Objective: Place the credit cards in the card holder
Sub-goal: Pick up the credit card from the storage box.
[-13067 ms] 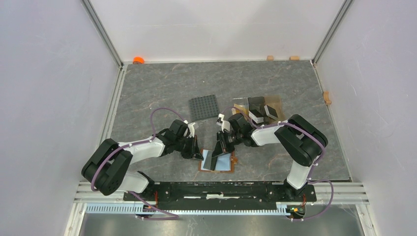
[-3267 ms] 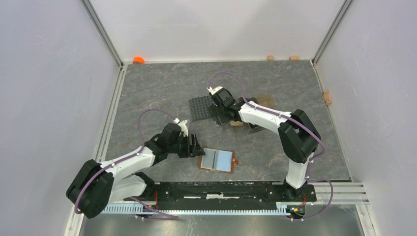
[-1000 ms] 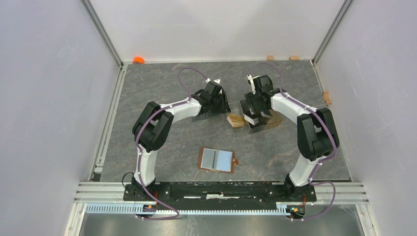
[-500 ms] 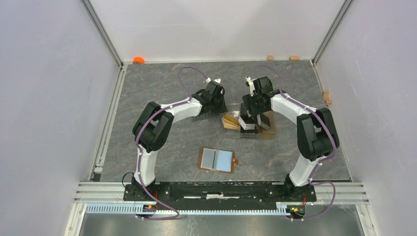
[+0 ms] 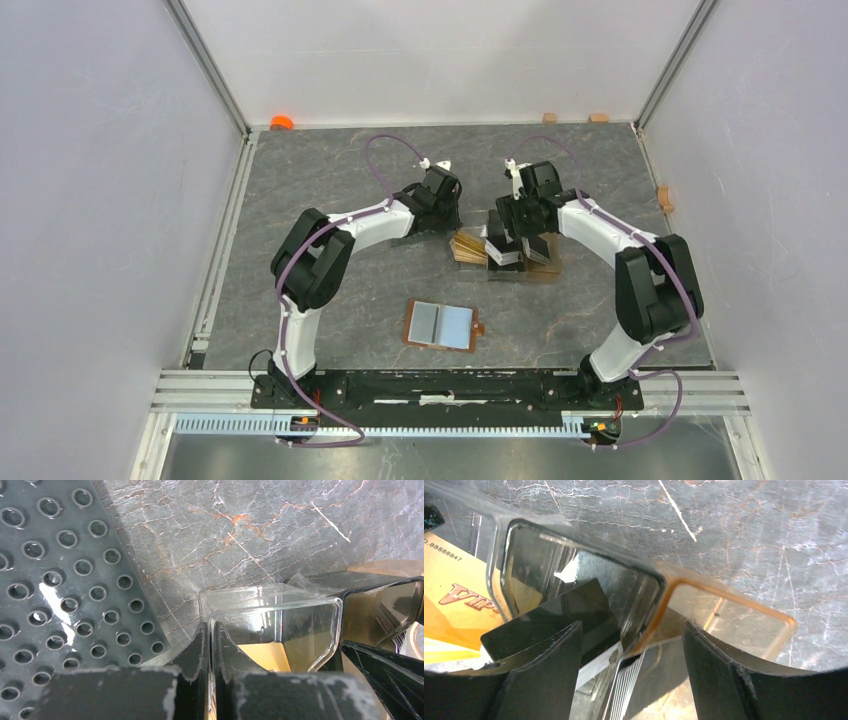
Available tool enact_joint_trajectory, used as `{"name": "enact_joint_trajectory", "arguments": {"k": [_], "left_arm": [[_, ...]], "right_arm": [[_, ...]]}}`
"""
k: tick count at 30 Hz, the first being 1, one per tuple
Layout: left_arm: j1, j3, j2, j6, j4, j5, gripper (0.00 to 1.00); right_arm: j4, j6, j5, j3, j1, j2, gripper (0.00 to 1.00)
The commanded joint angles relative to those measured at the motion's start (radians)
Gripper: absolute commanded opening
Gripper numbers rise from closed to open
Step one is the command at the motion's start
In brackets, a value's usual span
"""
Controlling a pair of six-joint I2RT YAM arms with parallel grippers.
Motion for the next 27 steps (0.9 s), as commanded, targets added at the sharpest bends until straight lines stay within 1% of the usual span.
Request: {"name": "enact_joint_trajectory", "arguments": {"k": [1,6,9,10,13,14,17,22,25,27], "left_arm": [[-0.019,0.003,-0.051,0.022,-0.003,-0.051,0.02],[-0.020,0.006,-0.047,0.025,-0.004,-0.034,0.02],[-0.020,0.007,-0.045,0.022,-0.005,-0.018,0.02],[-0.020,0.007,-0.045,0.022,-0.006,-0.015,0.02],[-0.020,0.008,-0.045,0.022,-0.011,-0.007,0.02],[-0.020,0.006,-0.047,0.020,-0.011,-0.004,0.02],[-0.020,0.005,-0.047,0.012,-0.012,0.008,0.02],[-0.020,0.003,-0.051,0.008,-0.007,0.023,0.02],[-0.020,0.003,-0.051,0.004,-0.003,0.024,0.02],[-0.020,0.004,-0.049,-0.001,-0.001,0.054,0.02]], "right_arm": [[0.039,0.016,0.084,-0.035,0.015,-0.118,0.77],[0.191,-0.054,0.063,-0.132,0.059,-0.274,0.76],[0.300,-0.123,-0.014,-0.209,0.093,-0.357,0.73],[0.326,-0.154,-0.059,-0.224,0.111,-0.374,0.71],[0.399,-0.245,-0.087,-0.282,0.203,-0.414,0.66],[0.431,-0.263,-0.089,-0.305,0.230,-0.423,0.65],[0.519,-0.285,-0.110,-0.361,0.269,-0.421,0.57],[0.579,-0.320,-0.112,-0.390,0.299,-0.374,0.48],[0.618,-0.335,-0.107,-0.409,0.314,-0.356,0.45],[0.629,-0.342,-0.096,-0.416,0.323,-0.345,0.44]]}}
